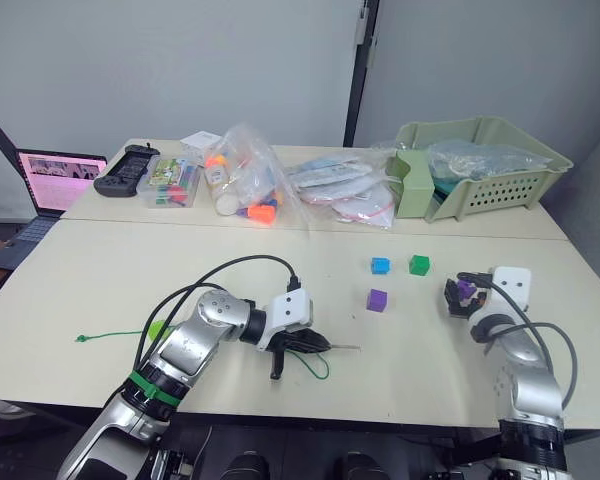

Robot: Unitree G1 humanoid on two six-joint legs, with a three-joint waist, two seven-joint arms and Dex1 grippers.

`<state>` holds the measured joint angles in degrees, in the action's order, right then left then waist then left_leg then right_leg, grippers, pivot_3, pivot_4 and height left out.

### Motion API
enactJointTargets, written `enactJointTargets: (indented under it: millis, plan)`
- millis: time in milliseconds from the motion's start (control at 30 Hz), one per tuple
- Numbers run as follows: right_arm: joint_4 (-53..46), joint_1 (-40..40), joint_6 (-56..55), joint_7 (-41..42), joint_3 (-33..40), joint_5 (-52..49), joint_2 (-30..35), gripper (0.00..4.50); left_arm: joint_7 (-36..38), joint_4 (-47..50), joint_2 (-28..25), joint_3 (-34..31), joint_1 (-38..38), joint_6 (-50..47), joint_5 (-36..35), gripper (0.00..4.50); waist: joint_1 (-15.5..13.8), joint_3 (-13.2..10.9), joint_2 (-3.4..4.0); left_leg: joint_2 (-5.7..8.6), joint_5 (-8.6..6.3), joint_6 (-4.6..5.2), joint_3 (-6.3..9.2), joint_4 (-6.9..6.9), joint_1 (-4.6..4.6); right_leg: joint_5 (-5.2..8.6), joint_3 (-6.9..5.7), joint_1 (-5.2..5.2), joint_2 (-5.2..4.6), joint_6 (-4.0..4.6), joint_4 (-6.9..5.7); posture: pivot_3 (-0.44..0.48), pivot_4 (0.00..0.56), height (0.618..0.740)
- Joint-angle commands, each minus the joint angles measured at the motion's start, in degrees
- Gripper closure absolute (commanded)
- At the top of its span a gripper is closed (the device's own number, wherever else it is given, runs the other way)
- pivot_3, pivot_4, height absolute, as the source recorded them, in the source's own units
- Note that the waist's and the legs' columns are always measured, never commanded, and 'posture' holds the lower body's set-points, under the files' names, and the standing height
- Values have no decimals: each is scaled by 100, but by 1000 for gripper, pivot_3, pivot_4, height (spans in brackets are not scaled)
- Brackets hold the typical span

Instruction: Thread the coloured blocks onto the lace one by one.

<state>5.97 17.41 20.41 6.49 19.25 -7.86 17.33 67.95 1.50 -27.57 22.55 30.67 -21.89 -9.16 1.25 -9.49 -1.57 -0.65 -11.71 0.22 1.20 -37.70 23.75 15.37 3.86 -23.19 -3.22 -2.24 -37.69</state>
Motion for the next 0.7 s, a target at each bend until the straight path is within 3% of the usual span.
enactJointTargets:
  millis: [33,67,133,400,533,700]
  plan:
    - [238,149,-219,-17,-81,53,60,17,-34,193,-31,-102,3,8,-73,4500,-2,0,0,0,0,0,0,0,0,0,0,0,0,0,0,0,150,740]
    - [298,170,-232,-50,-65,36,57,17,-36,196,-33,-103,1,5,-75,4500,-5,0,1,0,0,0,1,0,0,0,0,0,1,0,-1,0,150,740]
    - [421,216,-282,-128,-22,5,51,529,-35,200,-45,-106,-2,14,-71,4500,-12,0,1,-1,0,0,1,1,0,0,0,0,-2,0,-1,0,150,740]
    - [766,317,-518,-165,28,-171,-29,3117,-51,163,-66,-109,19,40,-64,4500,-7,0,2,-3,0,0,1,1,0,0,0,0,-2,0,0,0,150,740]
    - [658,303,-657,-122,14,-256,-33,3121,-60,129,-60,-104,22,58,-55,4500,-1,0,3,-4,0,0,1,1,0,0,1,1,-2,-1,-1,0,150,740]
    - [-309,-170,-527,29,-363,17,190,3121,-73,126,-58,-95,2,60,-54,4500,-6,0,5,-4,0,0,3,2,1,0,1,0,-2,-1,-1,0,150,740]
